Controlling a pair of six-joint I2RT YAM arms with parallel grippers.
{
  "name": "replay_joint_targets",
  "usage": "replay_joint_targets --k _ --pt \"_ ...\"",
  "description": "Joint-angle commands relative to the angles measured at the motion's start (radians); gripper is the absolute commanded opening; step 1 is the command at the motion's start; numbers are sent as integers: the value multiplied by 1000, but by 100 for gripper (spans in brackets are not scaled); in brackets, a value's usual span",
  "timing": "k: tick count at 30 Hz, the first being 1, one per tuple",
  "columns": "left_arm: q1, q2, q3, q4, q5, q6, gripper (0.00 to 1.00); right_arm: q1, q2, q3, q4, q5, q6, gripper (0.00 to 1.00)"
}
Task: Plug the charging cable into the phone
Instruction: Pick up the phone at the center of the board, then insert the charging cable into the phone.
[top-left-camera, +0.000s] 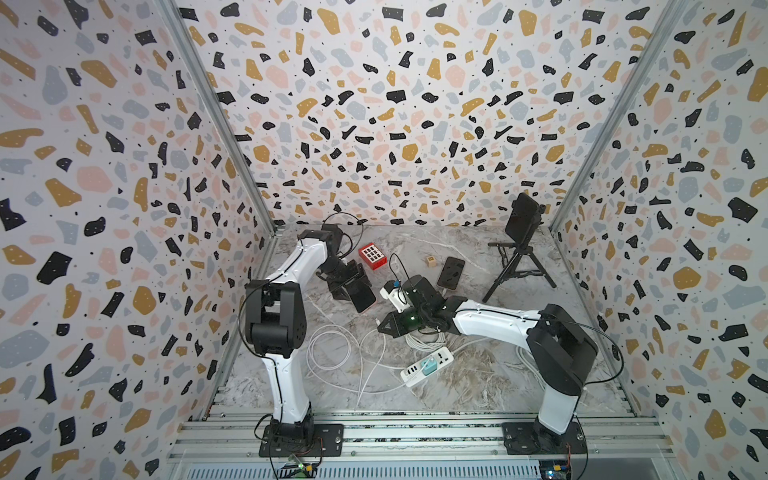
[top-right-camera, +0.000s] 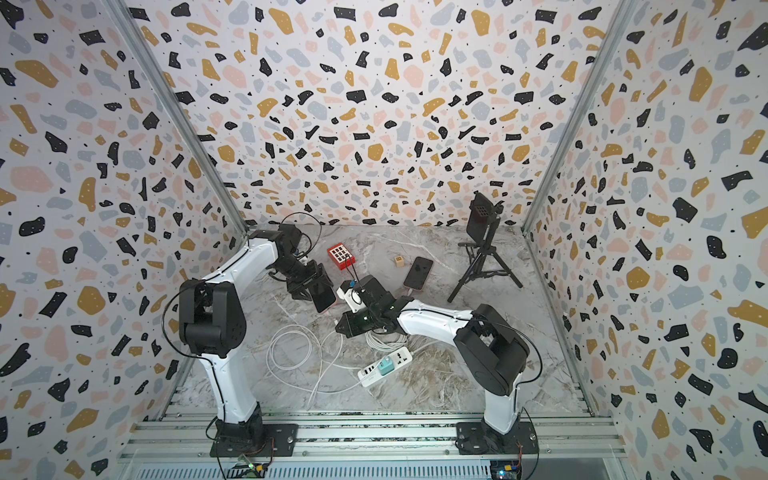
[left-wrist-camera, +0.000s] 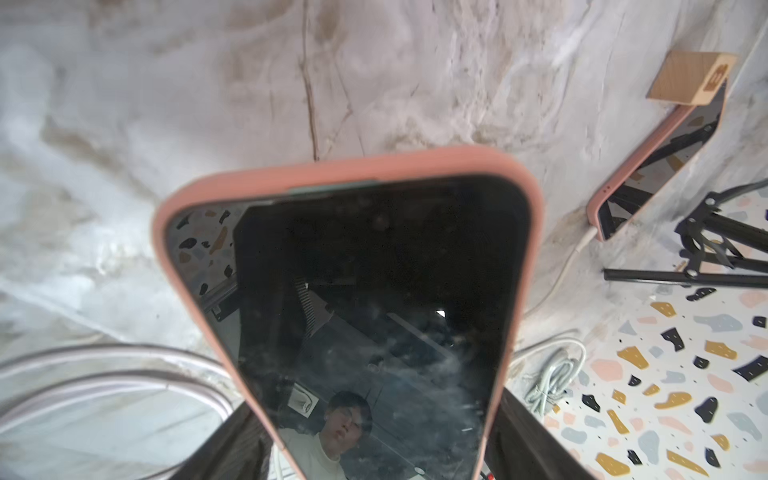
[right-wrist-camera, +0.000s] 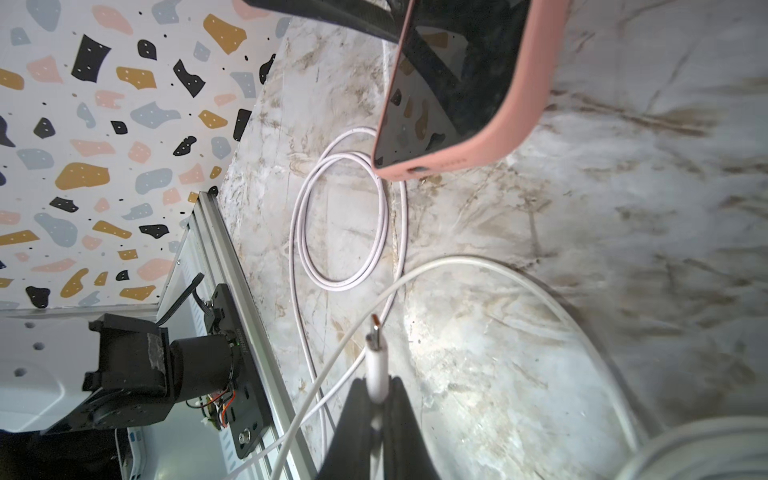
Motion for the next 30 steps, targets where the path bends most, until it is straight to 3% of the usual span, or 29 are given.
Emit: replay_joint_targets --k 1,7,30 --pt "7 -46 -34 4 93 27 74 -5 -19 25 50 -62 5 0" --pt "9 -110 -109 63 135 1 74 -26 0 31 107 -94 82 0" --pt "10 -127 -132 71 140 -9 74 -37 13 22 117 -47 107 0"
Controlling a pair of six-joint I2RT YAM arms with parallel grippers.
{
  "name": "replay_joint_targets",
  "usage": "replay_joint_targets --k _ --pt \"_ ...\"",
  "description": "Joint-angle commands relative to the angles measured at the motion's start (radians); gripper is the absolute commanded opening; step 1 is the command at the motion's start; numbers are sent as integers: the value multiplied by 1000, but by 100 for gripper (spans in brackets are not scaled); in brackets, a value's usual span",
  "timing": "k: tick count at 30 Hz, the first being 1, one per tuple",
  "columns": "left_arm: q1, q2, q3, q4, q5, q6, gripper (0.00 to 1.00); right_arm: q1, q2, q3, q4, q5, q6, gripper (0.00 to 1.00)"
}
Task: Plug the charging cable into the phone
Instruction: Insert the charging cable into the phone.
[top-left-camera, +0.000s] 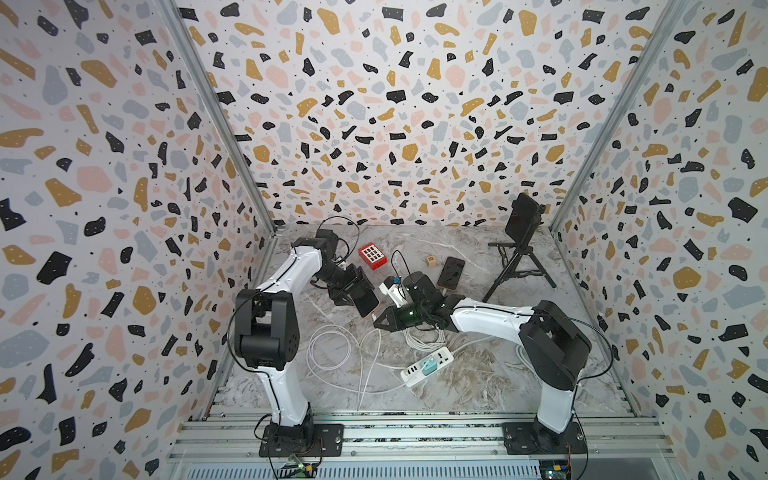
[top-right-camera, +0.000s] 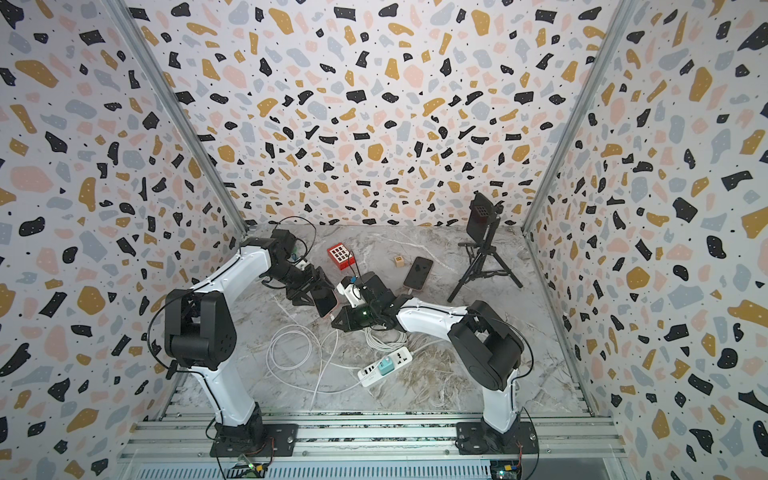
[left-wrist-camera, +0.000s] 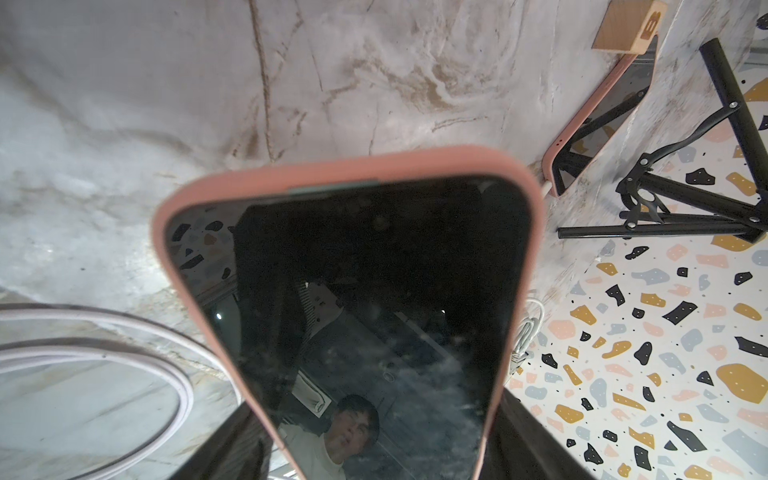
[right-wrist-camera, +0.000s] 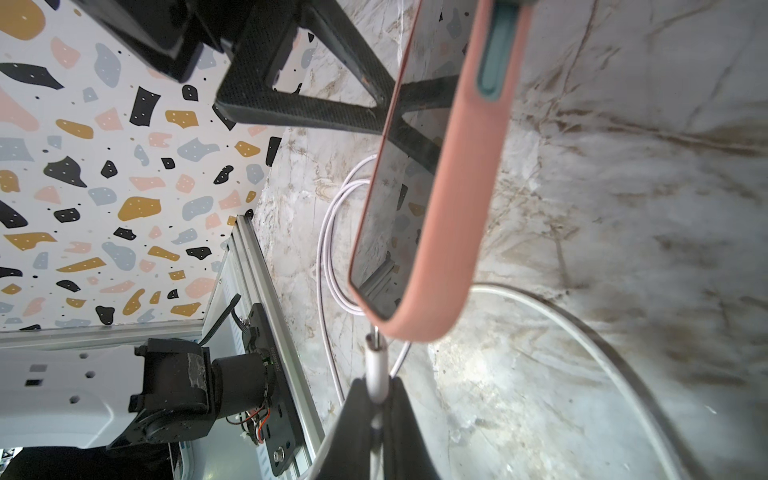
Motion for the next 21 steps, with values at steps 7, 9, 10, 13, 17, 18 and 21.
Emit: replay_joint_targets --k 7,9,10,13,17,18,21 --pt "4 -36 -13 12 25 -3 74 -7 -28 11 40 10 21 0" --pt "4 -37 -15 11 22 -5 74 -6 -26 17 31 13 21 0" --pt "4 -38 -16 11 25 -5 74 -6 -22 22 22 17 18 0" --pt "4 -39 -18 11 30 -10 74 -6 -15 24 9 29 16 0" --pt "4 -41 -21 11 32 -12 74 -9 -2 44 -29 54 8 0" --pt "4 -42 -21 11 34 -13 74 -8 2 48 -38 59 4 0" --pt "4 -44 -20 11 38 -15 74 -9 11 53 -45 68 1 0"
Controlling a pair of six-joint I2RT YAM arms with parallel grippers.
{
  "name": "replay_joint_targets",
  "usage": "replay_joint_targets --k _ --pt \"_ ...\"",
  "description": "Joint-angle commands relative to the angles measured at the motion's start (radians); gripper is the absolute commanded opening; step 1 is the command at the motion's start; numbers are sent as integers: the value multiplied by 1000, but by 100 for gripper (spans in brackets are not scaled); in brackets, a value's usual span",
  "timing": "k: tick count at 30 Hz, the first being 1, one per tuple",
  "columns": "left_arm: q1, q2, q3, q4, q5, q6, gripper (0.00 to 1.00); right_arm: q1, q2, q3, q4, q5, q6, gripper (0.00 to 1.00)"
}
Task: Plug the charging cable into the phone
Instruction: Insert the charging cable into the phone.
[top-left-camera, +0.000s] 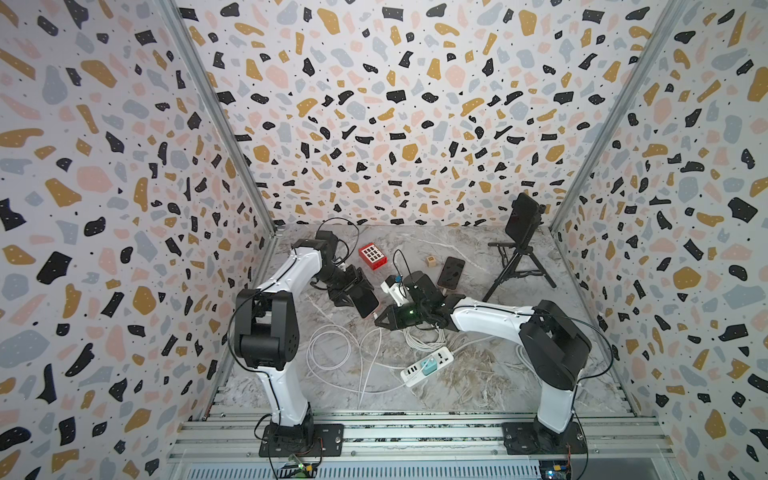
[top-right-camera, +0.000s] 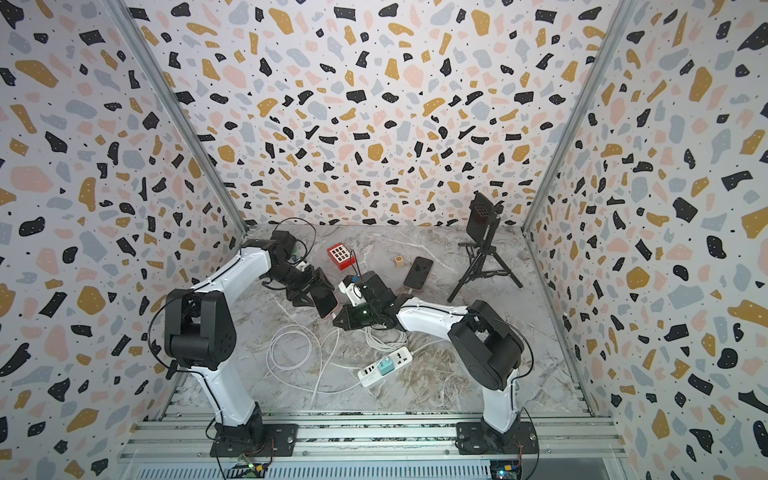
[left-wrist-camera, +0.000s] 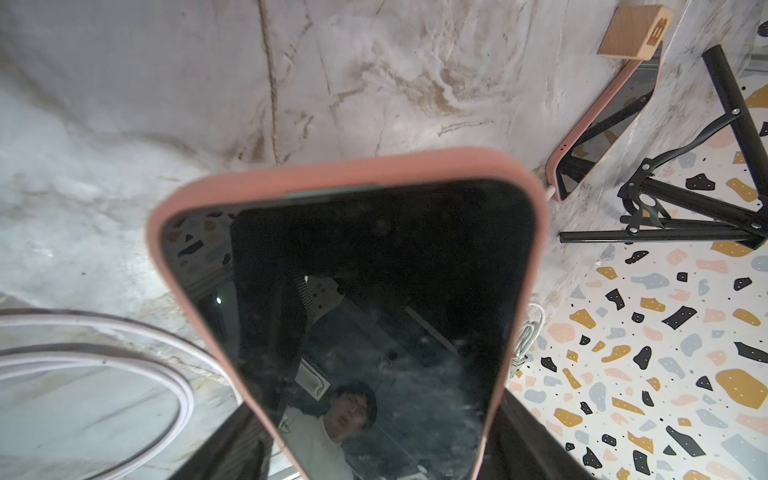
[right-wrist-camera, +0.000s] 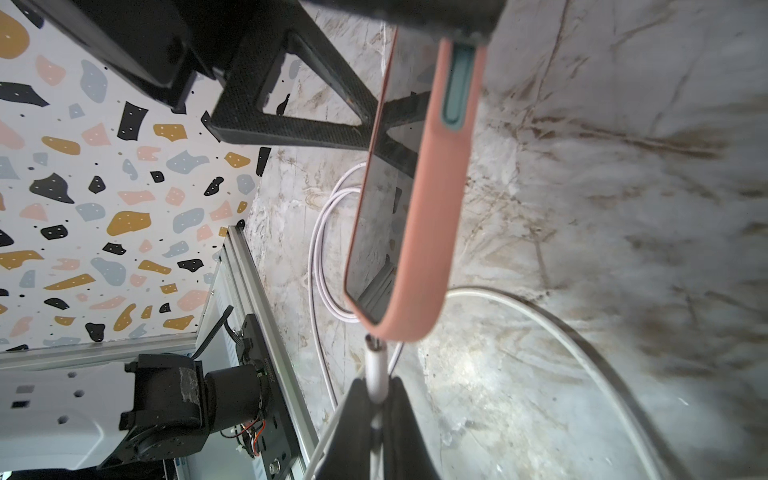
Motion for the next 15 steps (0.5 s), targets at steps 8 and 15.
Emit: replay_joint_targets --k 8,15 --pt "3 -45 -16 -4 46 -7 74 -4 12 55 -17 24 -7 0" --pt "3 -44 -23 1 40 -10 74 -4 13 77 -20 21 -8 0"
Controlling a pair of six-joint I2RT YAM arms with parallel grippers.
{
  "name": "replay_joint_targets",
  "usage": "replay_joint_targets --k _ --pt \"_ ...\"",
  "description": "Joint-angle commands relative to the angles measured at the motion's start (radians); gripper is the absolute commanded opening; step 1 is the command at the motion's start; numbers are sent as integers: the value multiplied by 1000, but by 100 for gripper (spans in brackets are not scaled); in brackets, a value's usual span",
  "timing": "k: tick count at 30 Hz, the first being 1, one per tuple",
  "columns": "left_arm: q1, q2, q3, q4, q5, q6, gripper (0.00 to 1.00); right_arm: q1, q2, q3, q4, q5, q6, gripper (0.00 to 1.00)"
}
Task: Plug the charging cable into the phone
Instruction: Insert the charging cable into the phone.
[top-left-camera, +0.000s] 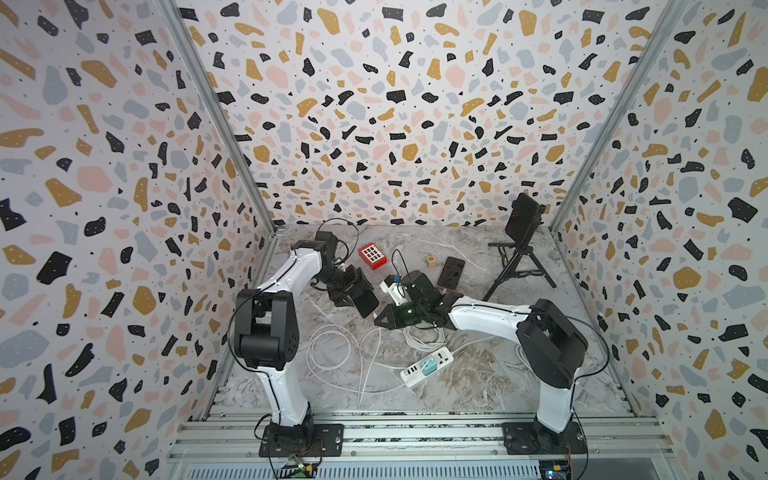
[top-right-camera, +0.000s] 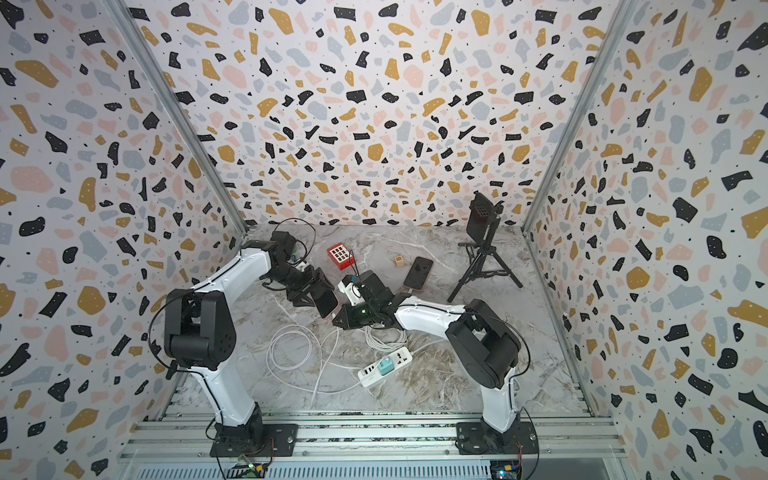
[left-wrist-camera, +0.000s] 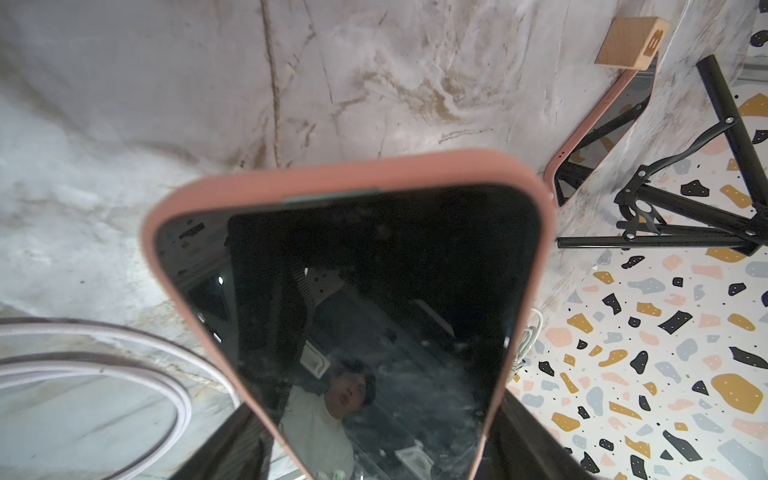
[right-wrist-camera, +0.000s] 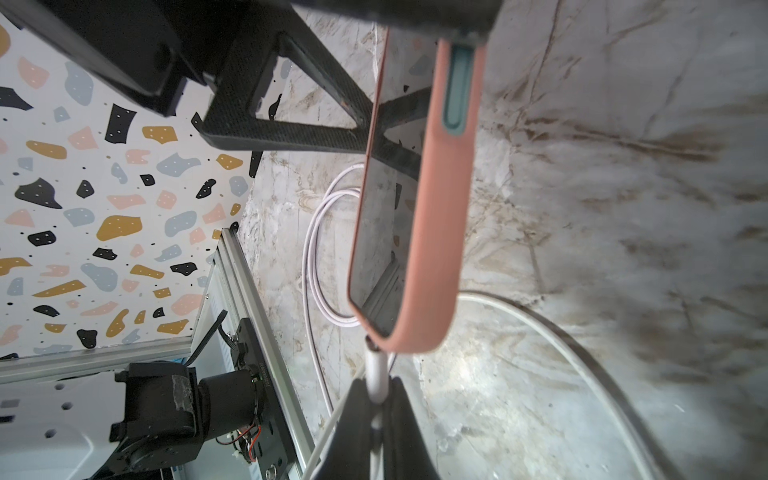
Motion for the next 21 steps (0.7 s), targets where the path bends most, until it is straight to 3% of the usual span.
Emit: replay_joint_targets --k 1,21 --pt "2 -43 -9 -26 39 0 74 -5 -7 53 -6 19 -10 0" --pt "2 -47 -21 -18 50 -6 73 -6 65 140 -79 39 -37 0"
